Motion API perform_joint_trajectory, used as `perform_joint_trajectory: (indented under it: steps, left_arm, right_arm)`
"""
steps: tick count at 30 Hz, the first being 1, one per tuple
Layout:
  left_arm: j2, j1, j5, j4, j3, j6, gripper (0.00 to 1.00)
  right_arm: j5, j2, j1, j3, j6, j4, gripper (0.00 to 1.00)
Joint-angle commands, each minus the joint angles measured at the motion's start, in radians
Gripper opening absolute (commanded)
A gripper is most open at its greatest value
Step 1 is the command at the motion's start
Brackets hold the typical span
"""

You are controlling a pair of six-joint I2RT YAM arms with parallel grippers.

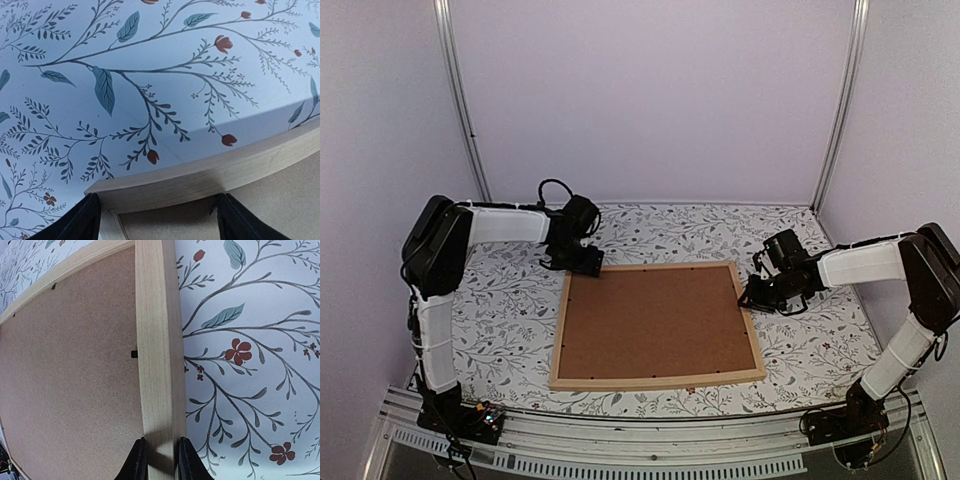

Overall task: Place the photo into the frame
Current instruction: Press the fastener onto the backboard.

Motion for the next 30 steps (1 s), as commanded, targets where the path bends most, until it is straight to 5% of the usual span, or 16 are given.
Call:
perform_joint_trajectory:
  steps: [1,30]
  left_arm:
    - [0.067,-0.022,-0.012,-0.022,-0.012,0.002,0.82]
    - [-0.025,-0.022,-0.038,-0.239,-0.070,0.007,0.82]
  right_arm:
    - [-0.030,0.040,0.019,-0.053,0.013,-0.051,0.06]
    - [-0.021,0.050,0.019,-0.047,0.026,-0.060,0.05]
